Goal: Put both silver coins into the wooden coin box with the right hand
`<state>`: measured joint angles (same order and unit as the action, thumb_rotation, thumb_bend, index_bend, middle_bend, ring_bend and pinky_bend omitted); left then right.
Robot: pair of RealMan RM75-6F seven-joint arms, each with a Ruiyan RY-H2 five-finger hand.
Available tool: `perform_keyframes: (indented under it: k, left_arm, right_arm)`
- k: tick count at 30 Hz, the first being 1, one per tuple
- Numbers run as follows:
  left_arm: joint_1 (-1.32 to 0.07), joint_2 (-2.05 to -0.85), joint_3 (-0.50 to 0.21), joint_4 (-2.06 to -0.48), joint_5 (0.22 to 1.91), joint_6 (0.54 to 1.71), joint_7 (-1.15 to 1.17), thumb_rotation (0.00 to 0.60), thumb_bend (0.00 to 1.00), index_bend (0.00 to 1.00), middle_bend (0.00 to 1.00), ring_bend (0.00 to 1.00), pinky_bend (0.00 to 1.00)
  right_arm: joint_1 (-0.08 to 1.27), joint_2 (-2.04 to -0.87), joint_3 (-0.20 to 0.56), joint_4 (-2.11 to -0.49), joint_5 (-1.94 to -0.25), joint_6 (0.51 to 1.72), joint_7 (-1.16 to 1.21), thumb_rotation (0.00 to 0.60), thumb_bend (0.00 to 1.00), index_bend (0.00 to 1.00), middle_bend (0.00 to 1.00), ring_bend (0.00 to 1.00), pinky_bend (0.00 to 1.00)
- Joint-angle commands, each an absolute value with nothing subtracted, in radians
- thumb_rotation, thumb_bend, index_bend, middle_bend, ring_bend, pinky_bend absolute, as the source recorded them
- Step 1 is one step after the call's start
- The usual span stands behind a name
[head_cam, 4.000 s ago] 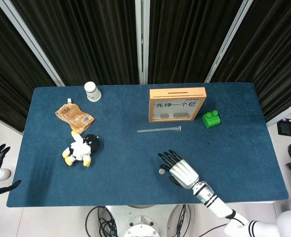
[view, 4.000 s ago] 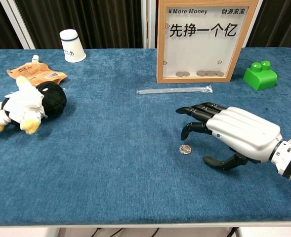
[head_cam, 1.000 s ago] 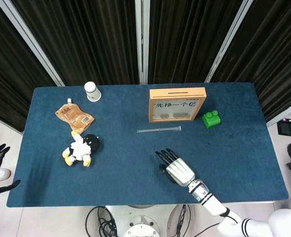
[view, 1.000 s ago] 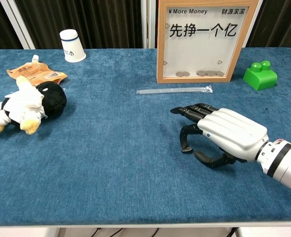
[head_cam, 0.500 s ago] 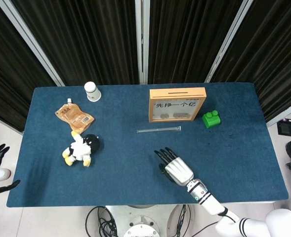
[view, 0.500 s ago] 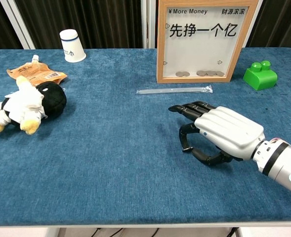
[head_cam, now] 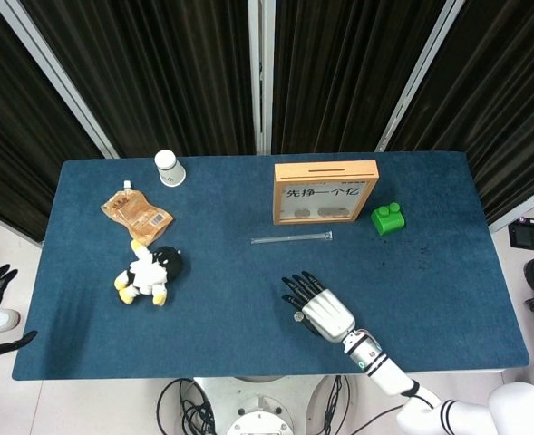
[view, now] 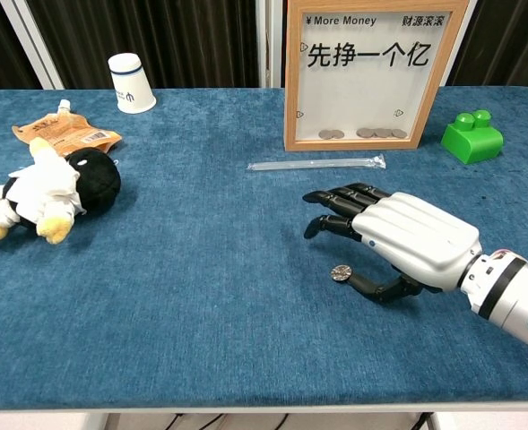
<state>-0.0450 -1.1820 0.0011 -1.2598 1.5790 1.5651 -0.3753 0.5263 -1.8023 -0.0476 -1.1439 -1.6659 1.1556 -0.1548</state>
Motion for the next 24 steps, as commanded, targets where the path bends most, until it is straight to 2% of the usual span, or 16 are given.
perform_keyframes:
  k: [1,6,12,24]
  left_arm:
    - [-0.045,-1.183,0.001,-1.259,1.579,1.565,-0.377,0.600,0.09,0.06,0.01,0.00,0.00]
    - [-0.047,-1.183,0.001,-1.260,1.579,1.564,-0.376,0.600,0.09,0.06,0.01,0.00,0.00]
    - [-0.046,-1.182,0.002,-1.262,1.579,1.563,-0.376,0.600,0.09,0.06,0.01,0.00,0.00]
    - [-0.045,-1.179,0.005,-1.268,1.581,1.563,-0.371,0.600,0.09,0.06,0.01,0.00,0.00]
  right_arm:
    - [0.526,-1.802,-0.048,-1.145,-1.667,1.158,-0.154,0.600,0.34,0.21,0.01,0.00,0.00]
    - [0.526,-1.802,-0.050,-1.141,-1.677,1.172,-0.145,0.600,0.34,0.22,0.01,0.00,0.00]
    - [0.525,-1.808,-0.055,-1.128,-1.686,1.181,-0.131,0.600,0.34,0.33,0.01,0.00,0.00]
    - [0.522,-1.812,-0.052,-1.119,-1.690,1.197,-0.123,0.600,0.34,0.45,0.02,0.00,0.00]
